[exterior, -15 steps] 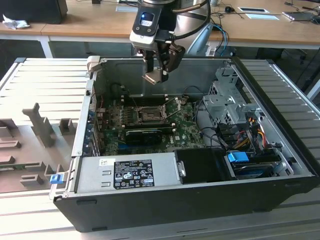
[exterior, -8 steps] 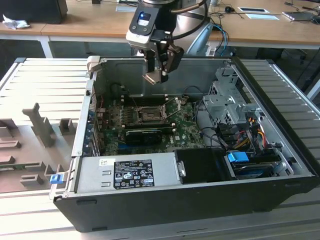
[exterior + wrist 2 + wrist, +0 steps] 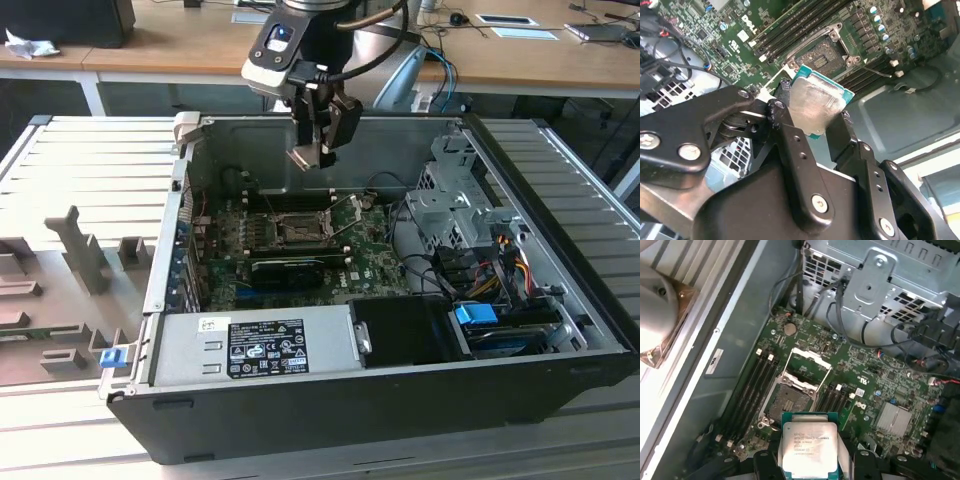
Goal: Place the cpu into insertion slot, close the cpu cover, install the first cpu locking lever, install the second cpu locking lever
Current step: 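Place the cpu into insertion slot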
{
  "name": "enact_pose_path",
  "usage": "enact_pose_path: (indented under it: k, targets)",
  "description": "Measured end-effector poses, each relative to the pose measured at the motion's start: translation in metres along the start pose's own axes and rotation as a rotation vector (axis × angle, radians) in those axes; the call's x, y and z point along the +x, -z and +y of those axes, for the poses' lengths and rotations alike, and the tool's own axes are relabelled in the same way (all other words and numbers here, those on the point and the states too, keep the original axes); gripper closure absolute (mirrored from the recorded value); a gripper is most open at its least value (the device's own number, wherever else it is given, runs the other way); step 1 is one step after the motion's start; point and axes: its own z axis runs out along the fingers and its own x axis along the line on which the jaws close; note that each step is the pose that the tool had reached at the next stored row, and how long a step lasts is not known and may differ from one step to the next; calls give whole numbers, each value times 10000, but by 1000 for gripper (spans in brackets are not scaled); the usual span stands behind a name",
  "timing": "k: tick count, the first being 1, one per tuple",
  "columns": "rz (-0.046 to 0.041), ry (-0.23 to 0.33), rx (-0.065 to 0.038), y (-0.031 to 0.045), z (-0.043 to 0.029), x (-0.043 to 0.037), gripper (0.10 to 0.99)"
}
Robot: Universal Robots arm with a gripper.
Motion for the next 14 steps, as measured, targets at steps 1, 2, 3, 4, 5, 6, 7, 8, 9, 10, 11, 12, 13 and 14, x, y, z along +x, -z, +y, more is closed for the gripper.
enact_pose_path:
  k: [1, 2, 3, 4, 5, 6, 7, 8, 9, 10, 11, 12, 13, 14]
  targets:
    - [-8, -104, -2, -4, 0, 0, 557]
    - [-18, -226, -4, -6, -1, 0, 557]
    - [-28, -367, -7, -9, -1, 0, 557]
    - [-47, -621, -12, -13, -1, 0, 557]
    - [-65, -843, -15, -17, -2, 0, 557]
    - [-79, -1016, -18, -22, -2, 0, 557]
    - [-90, -1151, -19, -25, -2, 0, 557]
    - [-101, -1289, -21, -29, -2, 0, 557]
    - [-112, -1427, -23, -35, -2, -1, 557]
    - [-118, -1541, -26, -47, -2, -2, 557]
    - [-123, -1593, -26, -55, -3, -2, 557]
    - [-128, -1644, -26, -60, -3, -2, 557]
    - [-131, -1683, -27, -64, -3, -3, 557]
    - [-134, -1714, -27, -66, -3, -3, 557]
